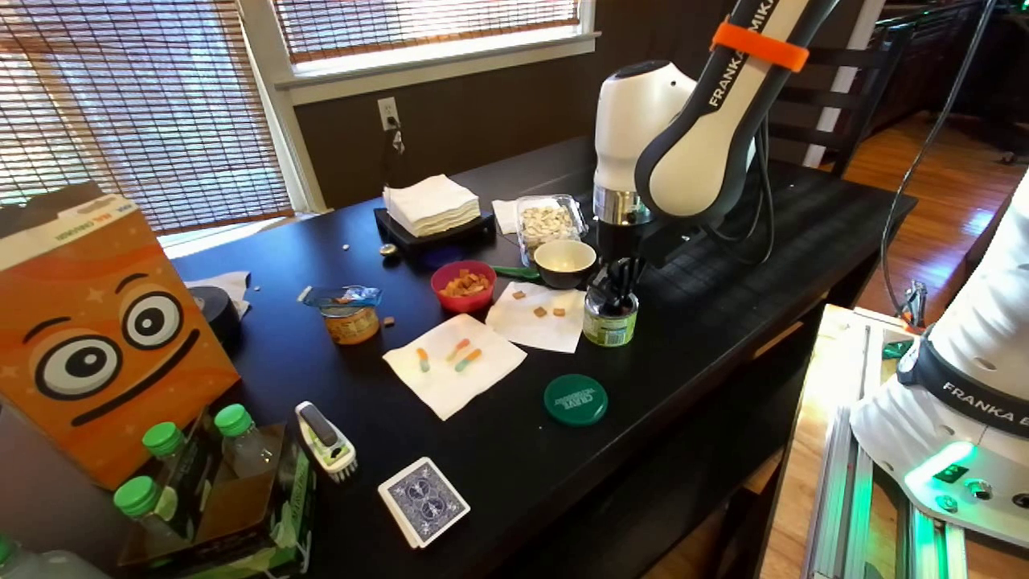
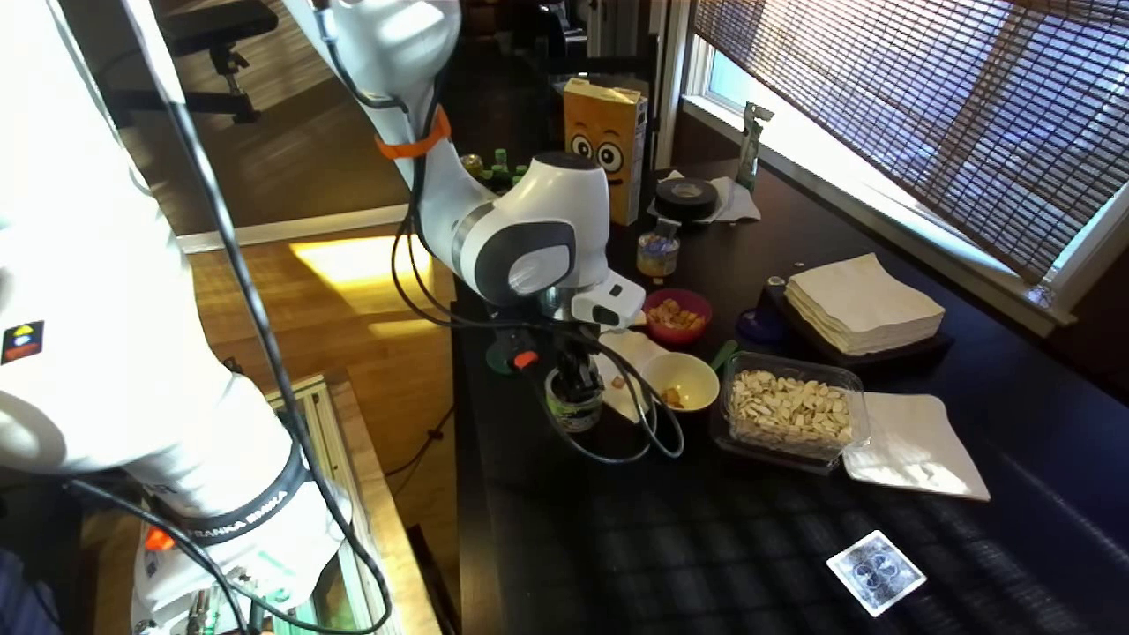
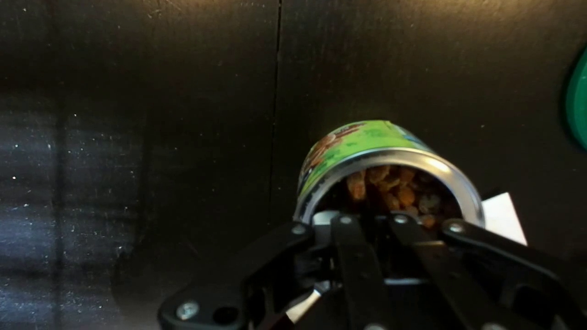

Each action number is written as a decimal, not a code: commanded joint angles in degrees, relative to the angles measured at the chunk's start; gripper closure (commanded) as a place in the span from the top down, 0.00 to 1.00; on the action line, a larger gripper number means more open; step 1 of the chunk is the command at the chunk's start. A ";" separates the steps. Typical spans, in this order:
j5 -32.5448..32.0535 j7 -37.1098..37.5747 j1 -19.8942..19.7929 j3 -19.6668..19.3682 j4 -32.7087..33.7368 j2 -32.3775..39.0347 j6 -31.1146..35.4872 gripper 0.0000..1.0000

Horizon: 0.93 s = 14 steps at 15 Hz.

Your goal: Open the yellow can then place some of the contents in the can into the white bowl.

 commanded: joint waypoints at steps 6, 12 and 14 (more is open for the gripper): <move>-1.31 1.90 0.94 -1.12 0.34 -1.31 -1.80 0.02; 0.49 1.55 0.10 -0.61 0.16 -3.95 -4.47 0.02; 2.46 0.61 -0.44 0.09 -0.08 -5.52 -6.50 0.02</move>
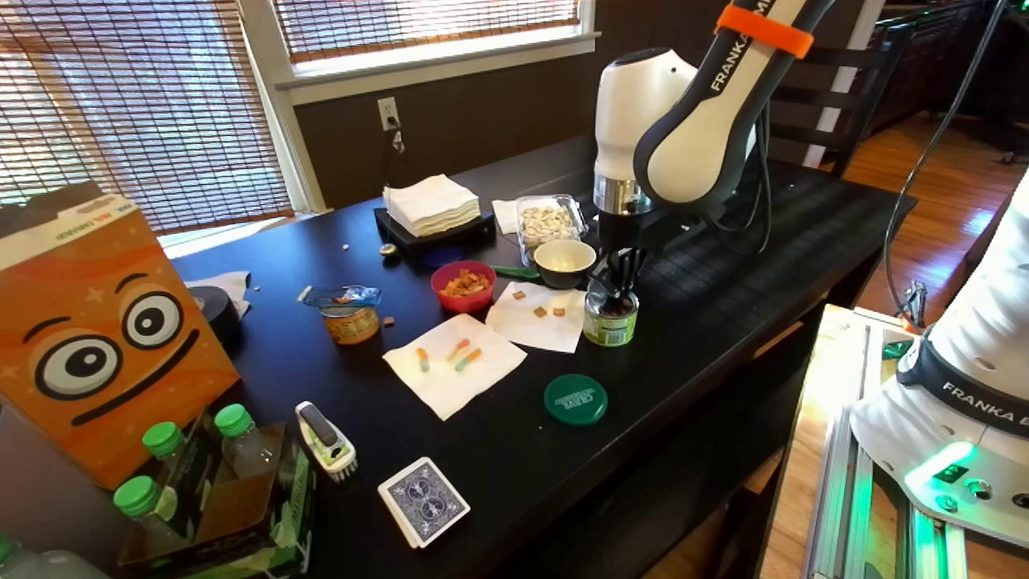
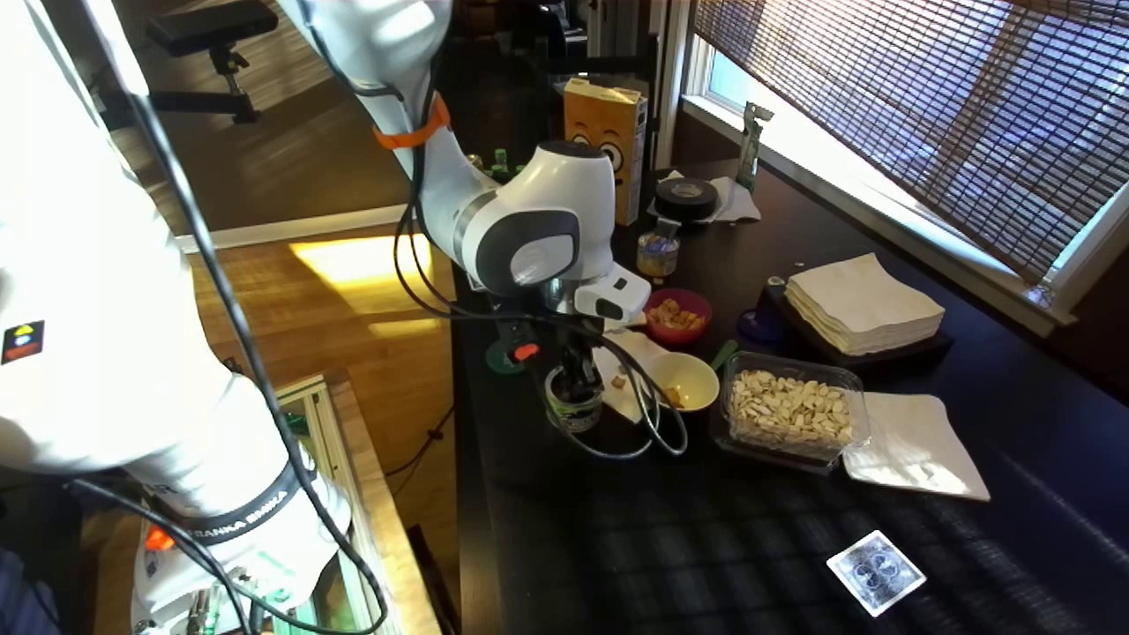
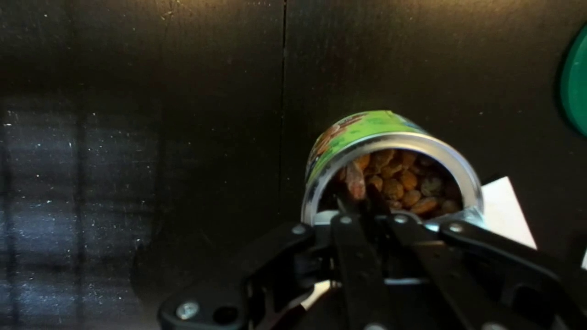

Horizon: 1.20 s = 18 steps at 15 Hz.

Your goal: Open the yellow can then place some of the contents in the can into the white bowl.

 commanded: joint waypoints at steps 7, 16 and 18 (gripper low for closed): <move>2.84 0.22 -1.82 1.48 -1.03 -10.11 -10.84 0.02; 1.26 0.61 -5.01 2.88 2.02 -16.33 -15.57 0.02; 0.75 0.50 -5.84 3.08 4.18 -15.33 -14.69 0.02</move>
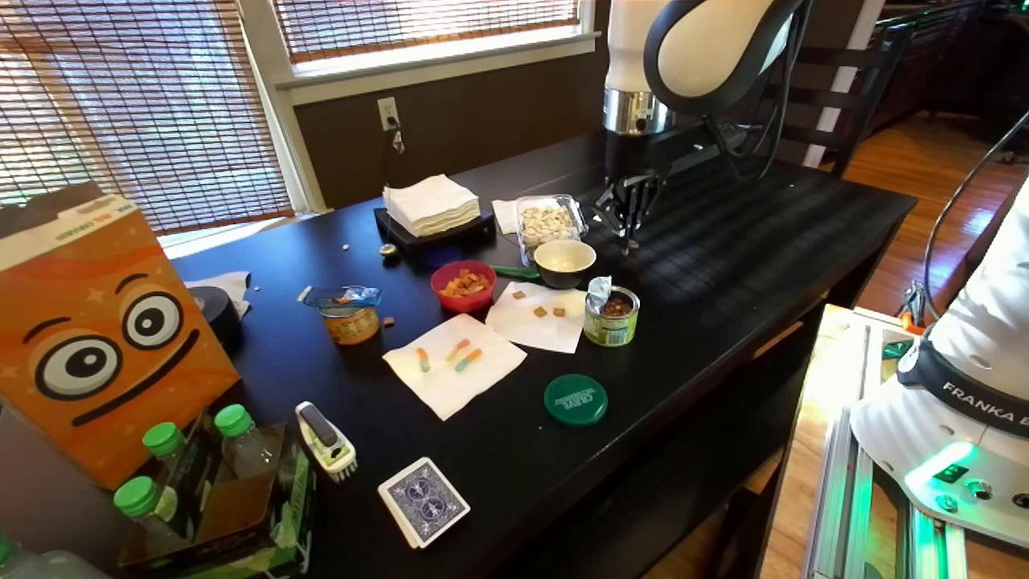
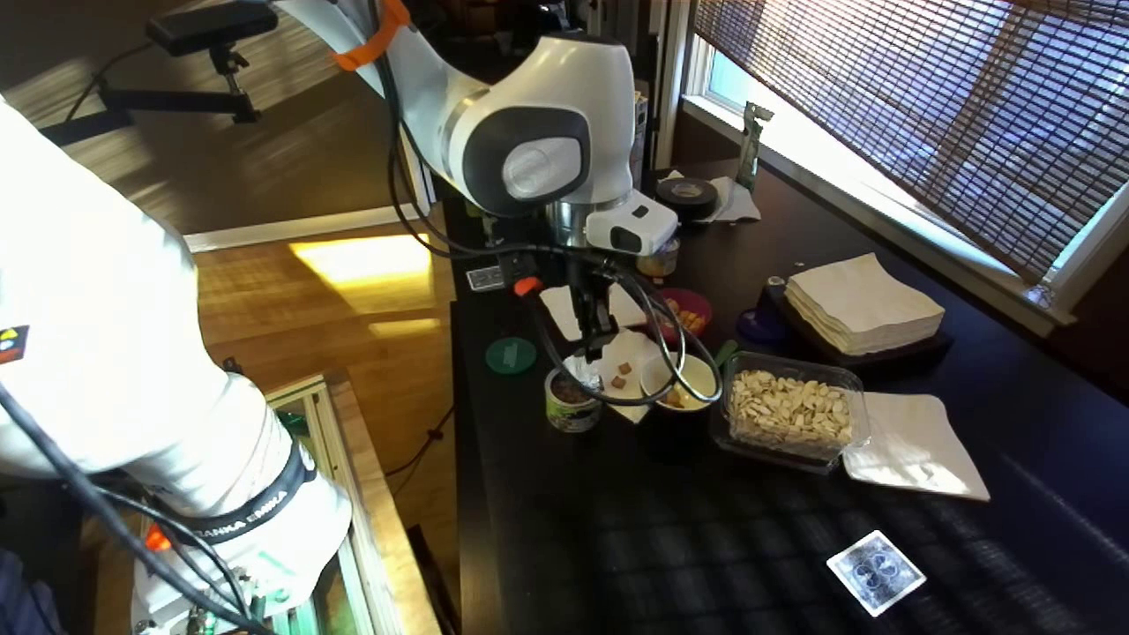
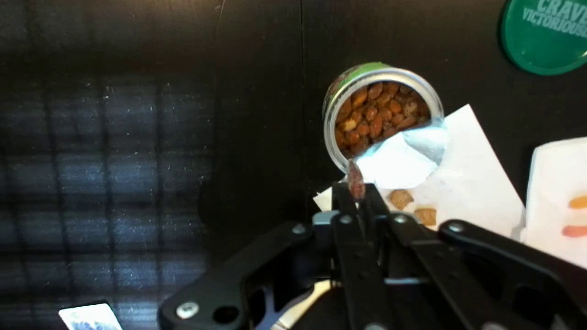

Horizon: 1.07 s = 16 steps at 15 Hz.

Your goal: Open the yellow can then place some of the contents in the can into the white bowl.

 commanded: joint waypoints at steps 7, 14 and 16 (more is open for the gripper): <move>0.90 -3.60 -2.24 0.33 12.62 8.71 2.25 0.02; 1.83 -6.42 -1.50 -0.11 19.17 16.60 1.65 0.02; 1.79 -6.69 -1.42 -0.20 20.07 17.78 1.53 0.02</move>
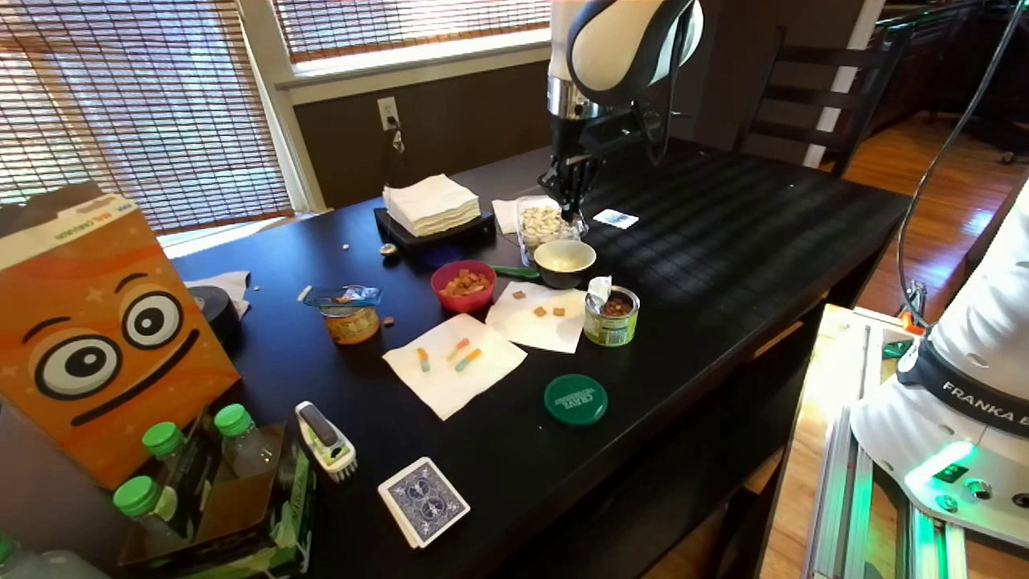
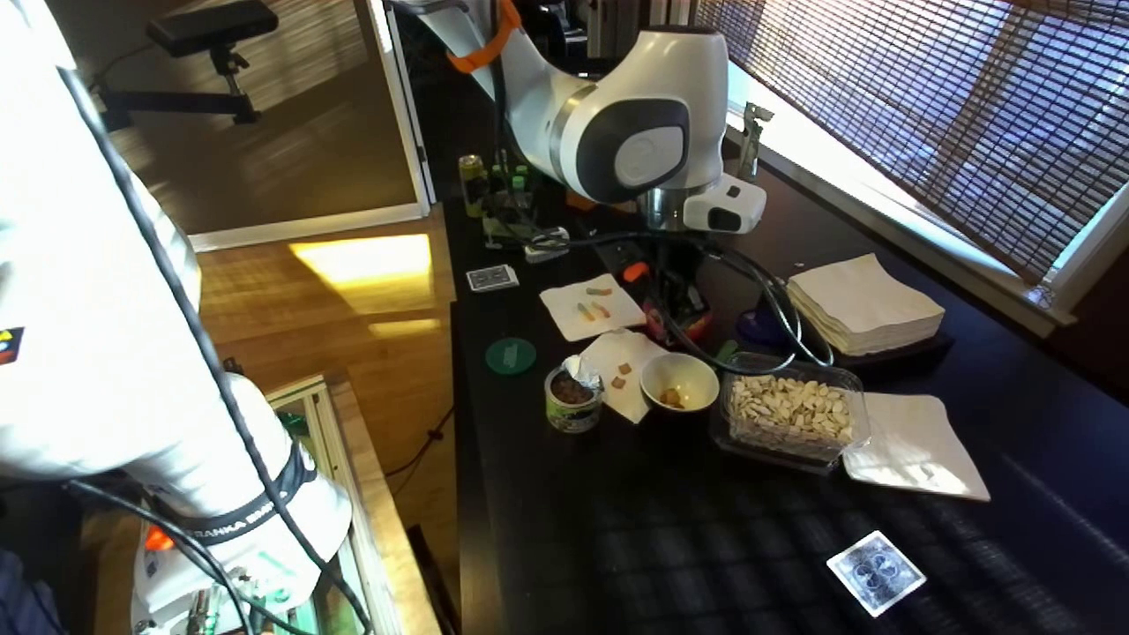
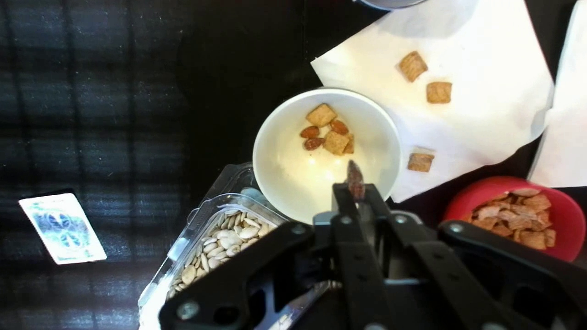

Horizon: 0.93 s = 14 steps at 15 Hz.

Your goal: Open the yellow can then place some of the contents in the can into the white bowl.

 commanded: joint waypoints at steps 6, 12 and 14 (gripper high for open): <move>0.60 -1.09 0.59 -0.73 3.80 4.20 -0.43 0.53; 2.18 -1.34 0.44 -0.66 3.13 2.09 -1.99 0.95; 3.48 -1.66 0.47 -0.37 2.64 0.07 -4.68 1.00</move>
